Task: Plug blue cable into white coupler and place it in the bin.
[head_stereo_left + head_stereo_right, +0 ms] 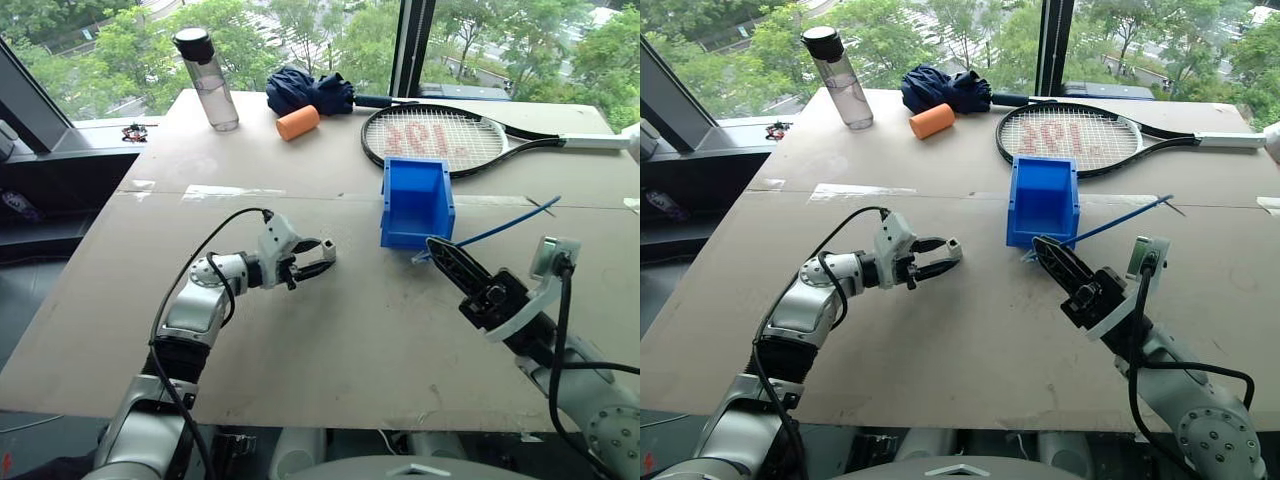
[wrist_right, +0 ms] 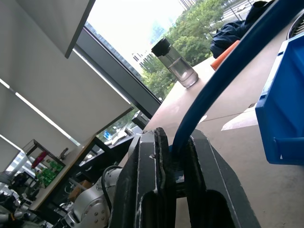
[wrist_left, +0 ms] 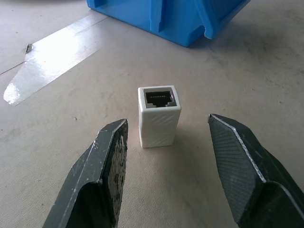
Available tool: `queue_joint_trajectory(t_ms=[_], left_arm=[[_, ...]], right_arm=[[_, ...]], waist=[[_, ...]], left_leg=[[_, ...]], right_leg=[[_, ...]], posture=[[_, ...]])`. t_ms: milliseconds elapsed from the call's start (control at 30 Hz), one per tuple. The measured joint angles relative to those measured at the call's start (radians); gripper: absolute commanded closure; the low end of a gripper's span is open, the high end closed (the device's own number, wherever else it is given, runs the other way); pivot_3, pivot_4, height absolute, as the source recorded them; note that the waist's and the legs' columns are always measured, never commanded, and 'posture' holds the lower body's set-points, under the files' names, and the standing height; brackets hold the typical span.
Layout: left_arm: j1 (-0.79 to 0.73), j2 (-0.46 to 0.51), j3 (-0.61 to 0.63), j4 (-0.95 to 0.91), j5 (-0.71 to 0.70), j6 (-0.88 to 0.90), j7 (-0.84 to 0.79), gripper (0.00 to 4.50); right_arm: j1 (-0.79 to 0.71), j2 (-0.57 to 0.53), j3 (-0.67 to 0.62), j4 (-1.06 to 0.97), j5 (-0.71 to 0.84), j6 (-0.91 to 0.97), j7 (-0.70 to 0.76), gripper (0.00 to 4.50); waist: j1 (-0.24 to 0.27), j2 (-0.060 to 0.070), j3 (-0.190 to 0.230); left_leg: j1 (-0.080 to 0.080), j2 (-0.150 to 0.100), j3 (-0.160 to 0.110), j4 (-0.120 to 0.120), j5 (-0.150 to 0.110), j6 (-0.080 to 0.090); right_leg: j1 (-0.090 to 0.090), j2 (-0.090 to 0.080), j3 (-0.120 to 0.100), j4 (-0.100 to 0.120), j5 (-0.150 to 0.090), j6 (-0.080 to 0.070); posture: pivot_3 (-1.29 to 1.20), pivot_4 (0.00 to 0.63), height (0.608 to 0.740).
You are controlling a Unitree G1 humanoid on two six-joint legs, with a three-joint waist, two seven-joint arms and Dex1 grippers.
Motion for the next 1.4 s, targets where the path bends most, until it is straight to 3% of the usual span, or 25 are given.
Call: queue_joint_trajectory(t_ms=[133, 300, 400, 567, 767, 1033, 1400], left_arm=[[-0.029, -0.028, -0.011, 0.057, 0.042, -0.030, 0.021, 1.82], [-0.053, -0.055, -0.011, 0.106, 0.077, -0.063, 0.041, 3.99], [-0.051, -0.059, -0.010, 0.106, 0.078, -0.067, 0.031, 3.97], [-0.049, -0.062, -0.019, 0.052, 0.019, -0.049, -0.101, 3.97], [-0.078, -0.027, -0.160, 0.021, 0.039, -0.056, -0.306, 3.97], [-0.166, -0.027, -0.215, 0.107, 0.120, -0.136, -0.349, 3.97], [-0.202, -0.030, -0.239, 0.148, 0.159, -0.172, -0.379, 3.97]], right_arm=[[-0.004, -0.006, 0.001, -0.002, 0.001, 0.001, -0.022, 4.50], [0.007, -0.050, -0.006, -0.019, 0.009, 0.013, -0.031, 4.50], [-0.009, -0.066, -0.012, -0.023, -0.001, 0.012, -0.036, 4.50], [-0.139, -0.143, 0.008, 0.010, -0.154, 0.044, 0.008, 4.50], [-0.307, -0.212, 0.165, 0.151, -0.435, 0.084, 0.202, 4.50], [-0.425, -0.181, 0.355, 0.348, -0.726, 0.042, 0.427, 4.50], [-0.509, -0.064, 0.388, 0.478, -0.876, 0.014, 0.584, 4.50]], waist=[[-0.001, 0.000, 0.000], [-0.001, -0.001, -0.001], [-0.002, -0.001, -0.001], [-0.003, -0.001, -0.001], [-0.005, -0.001, -0.001], [-0.008, -0.001, -0.001], [-0.006, -0.001, -0.001]], left_leg=[[0.000, -0.001, 0.000, 0.000, 0.000, 0.000], [0.000, -0.001, 0.000, 0.000, 0.000, 0.000], [0.000, -0.001, 0.000, 0.000, 0.000, 0.000], [0.000, -0.001, 0.001, 0.001, 0.000, 0.000], [0.000, -0.001, 0.002, 0.001, 0.000, 0.000], [-0.001, -0.001, 0.001, 0.001, 0.000, 0.000], [-0.001, -0.002, 0.000, 0.001, 0.000, 0.000]], right_leg=[[0.000, 0.000, 0.000, 0.000, 0.001, 0.001], [0.000, 0.000, -0.001, 0.000, 0.002, 0.004], [0.000, 0.000, 0.000, 0.000, 0.002, 0.004], [0.000, 0.000, -0.001, 0.000, 0.000, 0.000], [0.000, 0.001, -0.002, 0.000, 0.000, 0.000], [0.000, 0.001, -0.003, 0.000, 0.002, 0.003], [0.000, 0.001, -0.004, 0.001, 0.002, 0.004]], posture=[[0.00, 0.150, 0.740], [0.00, 0.150, 0.740], [0.00, 0.150, 0.740], [0.00, 0.150, 0.740], [0.00, 0.150, 0.740], [0.00, 0.150, 0.740], [0.00, 0.150, 0.740]])
